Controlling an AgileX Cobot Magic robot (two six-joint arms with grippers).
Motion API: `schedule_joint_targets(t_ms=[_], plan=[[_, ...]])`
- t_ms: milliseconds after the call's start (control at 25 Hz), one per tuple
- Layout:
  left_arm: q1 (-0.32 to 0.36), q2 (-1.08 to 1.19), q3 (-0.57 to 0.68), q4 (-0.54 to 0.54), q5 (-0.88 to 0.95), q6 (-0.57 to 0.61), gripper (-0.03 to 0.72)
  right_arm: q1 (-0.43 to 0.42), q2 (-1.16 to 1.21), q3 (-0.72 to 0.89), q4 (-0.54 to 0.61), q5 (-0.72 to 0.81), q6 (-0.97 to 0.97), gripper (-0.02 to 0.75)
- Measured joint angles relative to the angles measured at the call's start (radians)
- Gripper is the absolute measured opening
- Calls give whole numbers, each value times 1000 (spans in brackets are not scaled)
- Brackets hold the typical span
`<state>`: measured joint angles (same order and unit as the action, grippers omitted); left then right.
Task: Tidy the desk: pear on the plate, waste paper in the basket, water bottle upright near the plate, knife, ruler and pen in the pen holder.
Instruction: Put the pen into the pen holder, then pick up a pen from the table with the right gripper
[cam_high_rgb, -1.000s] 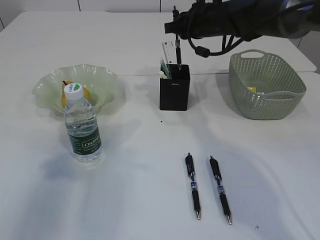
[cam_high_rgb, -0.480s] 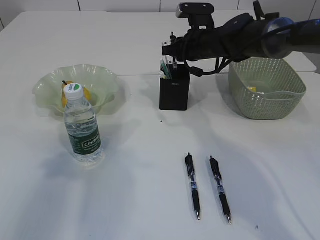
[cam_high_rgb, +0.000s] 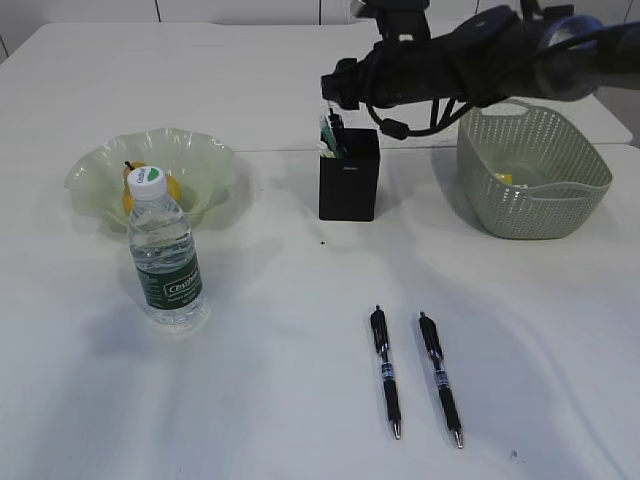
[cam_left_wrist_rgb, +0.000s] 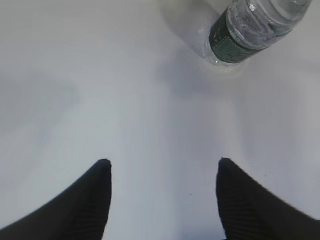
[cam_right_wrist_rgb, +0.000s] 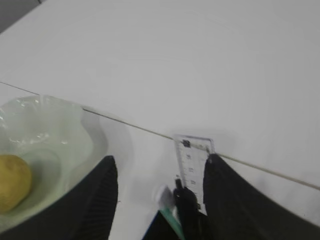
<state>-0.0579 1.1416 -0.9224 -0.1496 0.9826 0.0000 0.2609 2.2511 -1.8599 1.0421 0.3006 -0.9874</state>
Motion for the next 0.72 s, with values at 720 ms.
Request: schedule_joint_targets(t_ms=[720], plan=[[0,0,0,0,60,0,466,0,-345,0,-708,701,723,409]])
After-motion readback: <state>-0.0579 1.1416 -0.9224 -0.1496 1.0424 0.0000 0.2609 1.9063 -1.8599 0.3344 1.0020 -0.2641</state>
